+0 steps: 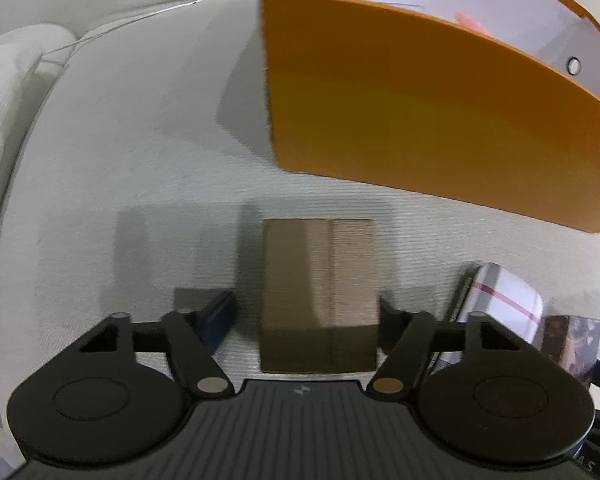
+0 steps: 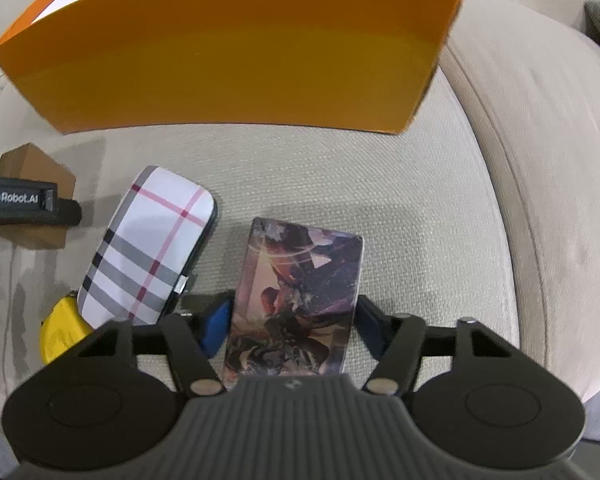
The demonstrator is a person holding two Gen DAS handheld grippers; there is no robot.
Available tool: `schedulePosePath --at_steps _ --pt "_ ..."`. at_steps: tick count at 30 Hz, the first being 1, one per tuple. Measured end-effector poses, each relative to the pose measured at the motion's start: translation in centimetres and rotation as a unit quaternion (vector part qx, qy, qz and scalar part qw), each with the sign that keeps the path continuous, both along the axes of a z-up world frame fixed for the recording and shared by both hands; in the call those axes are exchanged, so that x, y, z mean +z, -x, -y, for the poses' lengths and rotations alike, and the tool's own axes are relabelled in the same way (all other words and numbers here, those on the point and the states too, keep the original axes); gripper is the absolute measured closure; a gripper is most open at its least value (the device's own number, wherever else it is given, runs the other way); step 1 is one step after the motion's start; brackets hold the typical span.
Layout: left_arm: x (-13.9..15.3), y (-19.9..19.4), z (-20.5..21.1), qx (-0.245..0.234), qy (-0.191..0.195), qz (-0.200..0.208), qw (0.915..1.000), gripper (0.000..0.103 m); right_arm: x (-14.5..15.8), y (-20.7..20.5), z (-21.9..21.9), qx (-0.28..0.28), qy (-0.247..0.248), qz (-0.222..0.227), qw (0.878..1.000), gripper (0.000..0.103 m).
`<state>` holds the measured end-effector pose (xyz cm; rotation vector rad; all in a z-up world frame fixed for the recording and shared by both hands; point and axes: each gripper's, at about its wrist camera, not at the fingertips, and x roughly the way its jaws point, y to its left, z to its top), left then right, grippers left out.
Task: Organize rigid objects
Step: 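Grasp the brown box with the left tool while the right tool grasps the picture card box, then lift and carry the brown box and card box over the orange box with both tools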
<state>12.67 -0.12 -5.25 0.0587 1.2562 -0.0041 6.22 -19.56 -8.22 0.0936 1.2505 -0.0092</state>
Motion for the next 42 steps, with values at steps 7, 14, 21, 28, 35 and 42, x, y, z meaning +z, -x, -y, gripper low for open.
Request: schedulePosePath --at_steps 7,14,21,28,35,42 --pt "0.4 0.2 0.5 -0.018 -0.002 0.007 0.9998 0.050 0.2 0.0 0.2 0.001 -0.007 0.000 1.000 0.041" --pt "1.2 0.6 -0.6 -0.008 0.031 0.007 0.9995 0.051 0.5 0.3 0.8 0.002 -0.023 0.004 1.000 0.041" --pt "2.3 1.5 -0.6 -0.012 0.034 0.019 0.9992 0.051 1.0 0.5 2.1 -0.008 -0.043 0.011 0.999 0.041" --pt "3.1 1.6 -0.6 -0.022 0.040 0.028 0.9986 0.051 1.4 1.0 3.6 -0.013 -0.066 0.019 0.998 0.041" --pt "5.0 2.7 -0.1 -0.044 0.047 0.050 0.9967 0.051 1.8 1.7 4.7 -0.004 -0.083 0.029 0.996 0.041" --pt "6.4 3.1 -0.6 -0.049 0.068 0.062 0.9945 0.051 2.9 2.2 4.9 0.010 -0.088 0.048 0.995 0.041"
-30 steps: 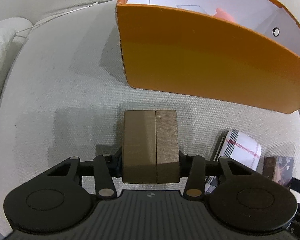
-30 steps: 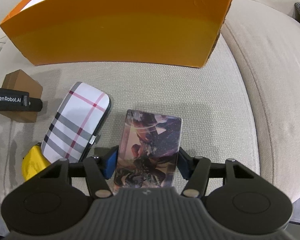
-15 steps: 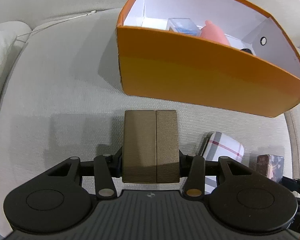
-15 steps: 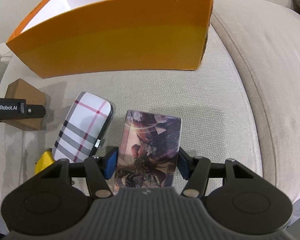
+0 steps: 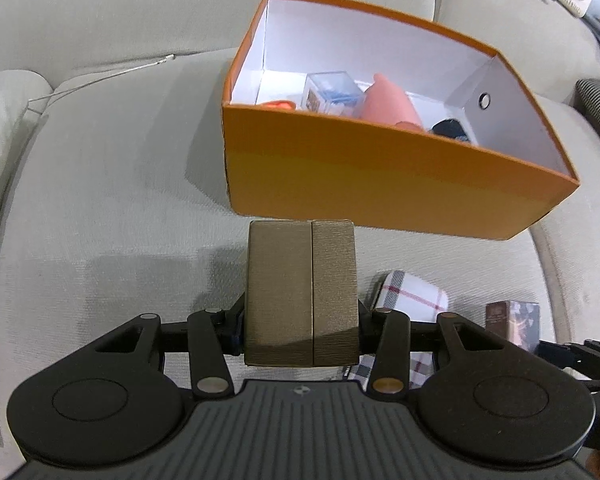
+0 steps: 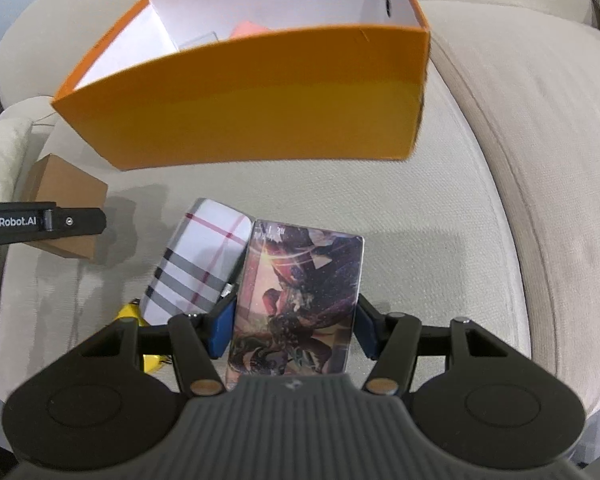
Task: Organize rigid objects
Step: 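Lift and carry the brown box and card box over the orange box with both tools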
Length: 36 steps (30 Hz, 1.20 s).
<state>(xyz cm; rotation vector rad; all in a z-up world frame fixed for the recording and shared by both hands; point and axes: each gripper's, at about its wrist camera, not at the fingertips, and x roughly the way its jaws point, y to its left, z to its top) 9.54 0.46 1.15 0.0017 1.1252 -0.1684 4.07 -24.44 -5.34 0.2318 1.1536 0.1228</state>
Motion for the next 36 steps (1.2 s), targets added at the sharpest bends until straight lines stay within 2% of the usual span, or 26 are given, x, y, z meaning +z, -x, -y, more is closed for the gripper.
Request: schedulePosePath --at_steps 16,25,30,36 --pt "3.9 0.8 -0.9 0.003 0.036 0.043 0.9984 0.051 2.7 1.9 0.9 0.009 -0.025 0.032 0.999 0.041" --pt "6.9 1.0 -0.6 0.001 0.061 0.076 0.9952 0.051 6.3 3.6 2.0 0.011 -0.054 0.085 0.995 0.041" --pt "8.9 0.5 0.2 -0.002 0.072 0.099 0.9924 0.051 9.3 3.9 2.5 0.004 -0.067 0.126 0.990 0.041" --pt "11.6 -2.6 1.8 0.011 0.084 0.121 0.9890 0.051 13.4 0.8 3.6 -0.018 -0.075 0.168 0.983 0.041"
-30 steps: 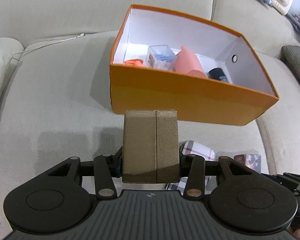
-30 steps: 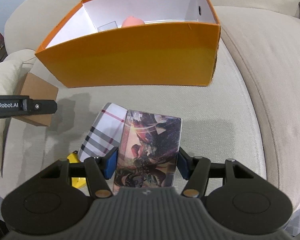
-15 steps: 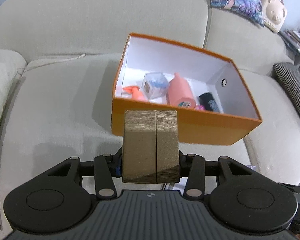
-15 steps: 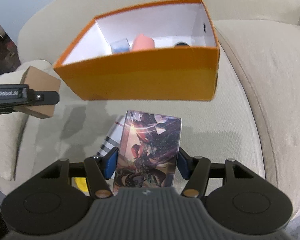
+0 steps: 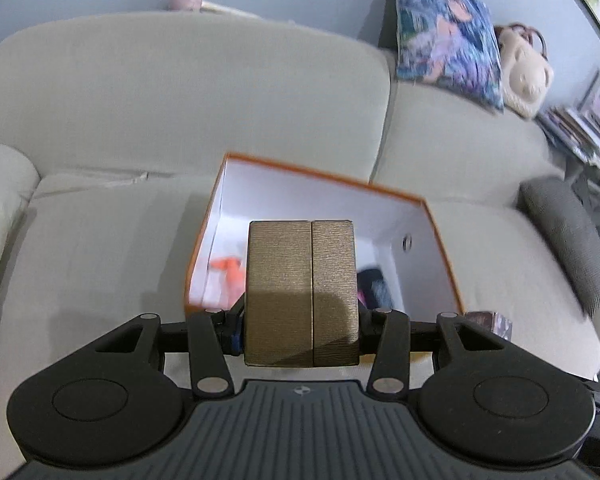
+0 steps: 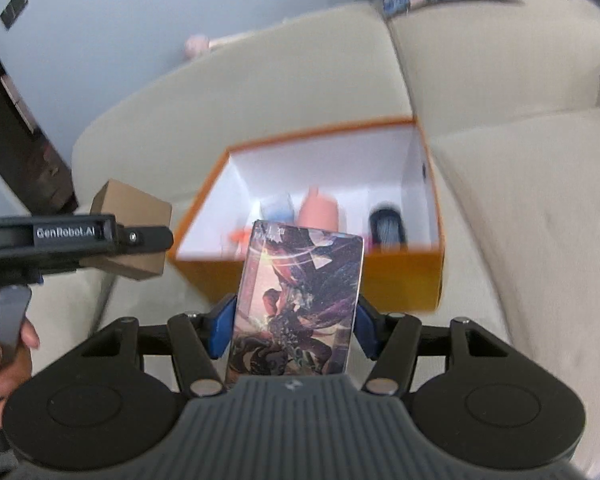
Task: Organize rigid objects
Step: 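Lift and carry the brown box and card box over the orange box with both tools, then lower the brown box and card box into the orange box with both tools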
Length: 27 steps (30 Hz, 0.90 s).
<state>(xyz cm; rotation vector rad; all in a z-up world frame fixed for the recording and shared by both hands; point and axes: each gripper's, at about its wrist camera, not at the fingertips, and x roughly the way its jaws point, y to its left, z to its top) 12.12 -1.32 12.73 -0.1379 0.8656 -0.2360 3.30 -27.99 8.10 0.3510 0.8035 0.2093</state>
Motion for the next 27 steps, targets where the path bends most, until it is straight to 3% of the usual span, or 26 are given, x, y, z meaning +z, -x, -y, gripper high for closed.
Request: schedulePosePath --at_steps 6,11,18,27 --pt "-0.1 -3.9 2.2 0.000 -0.019 0.007 0.9998 0.051 1.6 -5.4 1.1 -0.038 0.001 0.018 0.999 0.041" --pt "-3.1 -6.6 2.5 0.000 -0.020 -0.023 0.9995 0.051 -1.4 -9.1 2.3 -0.068 -0.006 0.001 0.998 0.041" --pt "-6.9 -9.1 2.6 0.004 -0.049 -0.067 0.9966 0.051 -5.2 -13.2 1.9 -0.068 -0.010 -0.054 0.996 0.041" --pt "-9.6 -10.3 3.7 -0.011 -0.077 -0.096 0.9923 0.051 -8.1 -16.0 0.6 -0.054 0.039 -0.093 0.993 0.041"
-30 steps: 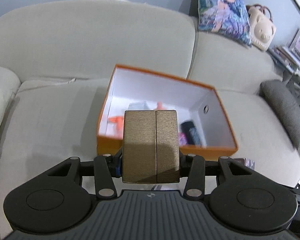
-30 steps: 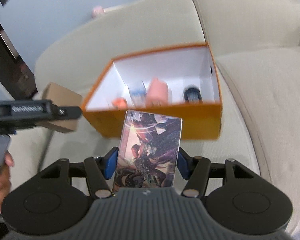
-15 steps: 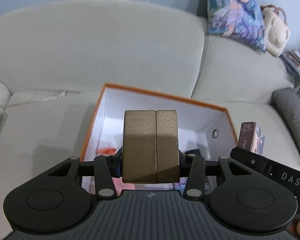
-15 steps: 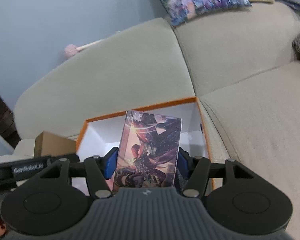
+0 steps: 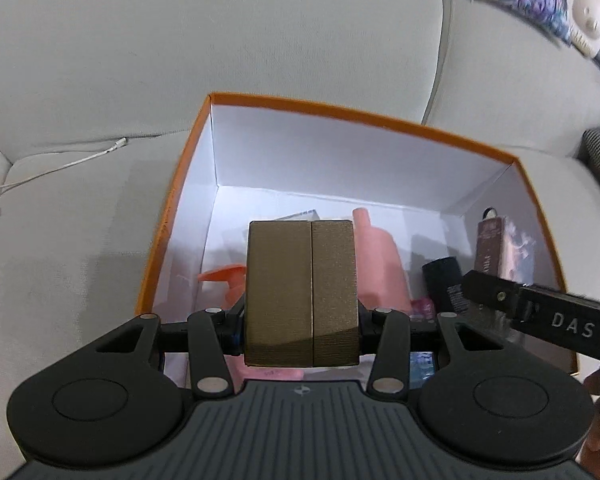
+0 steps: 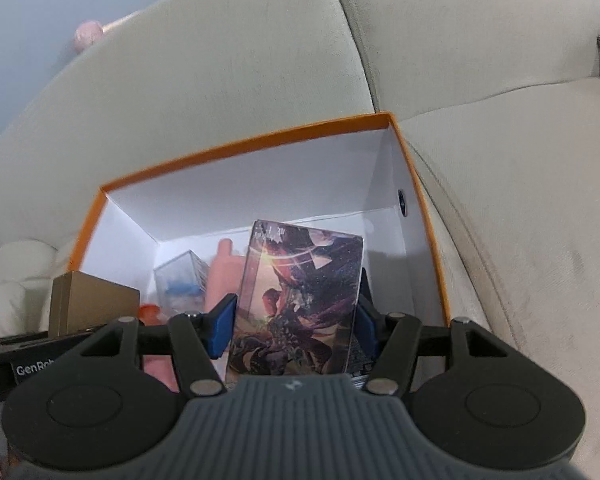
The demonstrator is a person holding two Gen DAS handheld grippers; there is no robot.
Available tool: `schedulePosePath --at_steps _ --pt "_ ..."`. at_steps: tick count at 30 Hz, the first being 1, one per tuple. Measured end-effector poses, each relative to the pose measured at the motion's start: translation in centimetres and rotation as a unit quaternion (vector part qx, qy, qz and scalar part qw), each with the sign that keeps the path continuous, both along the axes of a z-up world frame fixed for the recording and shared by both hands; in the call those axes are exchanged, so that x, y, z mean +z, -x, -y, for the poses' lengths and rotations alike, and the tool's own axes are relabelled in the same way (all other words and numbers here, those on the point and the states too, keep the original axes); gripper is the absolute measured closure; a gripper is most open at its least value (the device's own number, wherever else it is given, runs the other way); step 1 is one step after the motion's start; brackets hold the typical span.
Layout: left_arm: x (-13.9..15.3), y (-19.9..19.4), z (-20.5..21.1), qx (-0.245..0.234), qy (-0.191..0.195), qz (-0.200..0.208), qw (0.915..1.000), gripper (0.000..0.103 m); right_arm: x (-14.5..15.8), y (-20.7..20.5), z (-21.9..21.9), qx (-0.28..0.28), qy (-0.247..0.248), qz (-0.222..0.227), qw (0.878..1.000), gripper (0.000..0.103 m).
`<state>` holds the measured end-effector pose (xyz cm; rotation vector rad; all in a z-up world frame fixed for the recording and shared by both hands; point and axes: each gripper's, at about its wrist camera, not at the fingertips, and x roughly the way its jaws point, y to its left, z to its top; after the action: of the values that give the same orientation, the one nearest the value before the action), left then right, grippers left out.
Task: Organize rigid objects
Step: 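Lower the brown box and card box into the orange box with both tools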
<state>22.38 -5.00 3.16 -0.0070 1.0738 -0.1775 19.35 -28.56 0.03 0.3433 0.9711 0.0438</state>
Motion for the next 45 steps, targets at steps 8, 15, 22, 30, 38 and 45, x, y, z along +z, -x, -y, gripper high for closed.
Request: schedulePosePath --at_steps 8,15,22,30,38,45 --pt "-1.4 -0.6 0.3 -0.004 -0.032 -0.009 0.9994 0.051 -0.9 -1.0 -2.0 0.041 0.024 0.003 0.999 0.041" --pt "-2.2 -0.8 1.1 -0.012 -0.047 -0.018 0.9987 0.051 -2.5 -2.0 -3.2 0.053 0.036 -0.025 0.998 0.041" --pt "-3.4 -1.3 1.5 -0.018 -0.059 -0.030 0.9977 0.051 -4.3 -2.8 -4.2 0.062 0.059 -0.051 0.995 0.041" --pt "-3.8 -1.2 2.2 -0.027 -0.075 -0.025 0.9965 0.051 -5.3 -3.2 -4.7 0.066 0.068 -0.065 0.993 0.041" --pt "-3.9 -0.8 3.0 -0.047 -0.090 -0.024 0.9945 0.051 -5.6 -3.6 -5.4 0.087 0.102 -0.077 0.988 0.041" --pt "-3.6 -1.0 2.6 -0.041 -0.054 -0.032 0.9972 0.051 -6.7 -4.2 -6.3 0.103 0.130 -0.083 0.983 0.042"
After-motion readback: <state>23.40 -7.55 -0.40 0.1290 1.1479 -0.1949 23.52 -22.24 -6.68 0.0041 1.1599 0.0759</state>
